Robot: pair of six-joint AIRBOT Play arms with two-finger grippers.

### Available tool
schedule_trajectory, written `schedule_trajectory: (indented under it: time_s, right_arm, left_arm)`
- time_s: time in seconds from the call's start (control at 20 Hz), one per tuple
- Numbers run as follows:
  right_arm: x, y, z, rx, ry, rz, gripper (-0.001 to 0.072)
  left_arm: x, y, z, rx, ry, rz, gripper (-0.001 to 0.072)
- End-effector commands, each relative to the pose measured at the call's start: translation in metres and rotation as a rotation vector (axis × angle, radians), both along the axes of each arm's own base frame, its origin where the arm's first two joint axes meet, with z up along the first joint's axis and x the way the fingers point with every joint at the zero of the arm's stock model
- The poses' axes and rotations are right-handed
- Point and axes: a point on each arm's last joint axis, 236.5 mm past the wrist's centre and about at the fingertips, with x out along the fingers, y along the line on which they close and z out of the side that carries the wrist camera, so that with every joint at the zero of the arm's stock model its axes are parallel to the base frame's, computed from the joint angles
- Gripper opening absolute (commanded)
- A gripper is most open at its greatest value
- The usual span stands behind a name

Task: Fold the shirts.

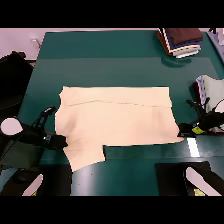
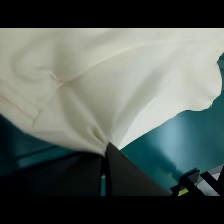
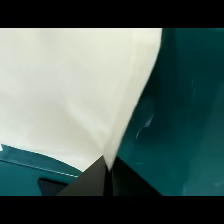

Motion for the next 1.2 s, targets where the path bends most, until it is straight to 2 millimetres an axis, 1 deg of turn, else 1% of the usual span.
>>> schedule_trajectory:
  time_s: [0.0,0.1,0.2,0.3,0.35,0.4,0.55,0.65,0.8,0.9,1.0,1.05,1.15]
  right_arm:
    - [-0.006,-0.015,0.023,-0.099,-0.087,0.023,0.0014]
    - [0.002,-0.023,0.036,-0.115,-0.134,-0.027,0.0014]
    - [0.018,-0.027,0.049,-0.126,-0.171,-0.027,0.0013]
    - [0.042,-0.027,0.057,-0.130,-0.193,0.006,0.0013]
    - [0.057,-0.025,0.058,-0.130,-0.200,0.029,0.0013]
    - [0.071,-0.023,0.058,-0.127,-0.202,0.050,0.0013]
    - [0.115,-0.014,0.053,-0.121,-0.191,0.074,0.0013]
    - [0.145,-0.009,0.052,-0.114,-0.204,0.081,0.0014]
    - [0.185,0.007,0.052,-0.035,-0.236,0.063,0.0015]
    - [0.209,0.015,0.050,0.011,-0.247,0.052,0.0015]
    - [0.229,0.021,0.050,0.052,-0.259,0.043,0.0015]
    - [0.239,0.022,0.049,0.058,-0.268,0.041,0.0015]
    - [0.253,0.024,0.047,0.075,-0.276,0.037,0.0018]
  left_arm:
    - [-0.017,0.004,0.006,0.013,0.030,-0.009,0.0023]
    - [-0.001,0.003,0.007,0.006,-0.032,0.022,0.0023]
    - [0.022,0.001,0.009,-0.004,-0.113,0.071,0.0023]
    - [0.041,0.003,0.012,0.006,-0.160,0.092,0.0023]
    - [0.054,0.007,0.016,0.026,-0.188,0.100,0.0024]
    - [0.070,0.011,0.019,0.049,-0.222,0.104,0.0024]
    - [0.128,0.025,0.034,0.128,-0.310,0.111,0.0024]
    - [0.168,0.027,0.039,0.155,-0.354,0.113,0.0024]
    - [0.220,0.023,0.030,0.161,-0.371,0.112,0.0024]
    - [0.245,0.020,0.021,0.164,-0.366,0.118,0.0024]
    - [0.265,0.018,0.016,0.165,-0.372,0.123,0.0025]
    - [0.275,0.017,0.016,0.164,-0.385,0.128,0.0025]
    - [0.291,0.016,0.023,0.158,-0.427,0.141,0.0027]
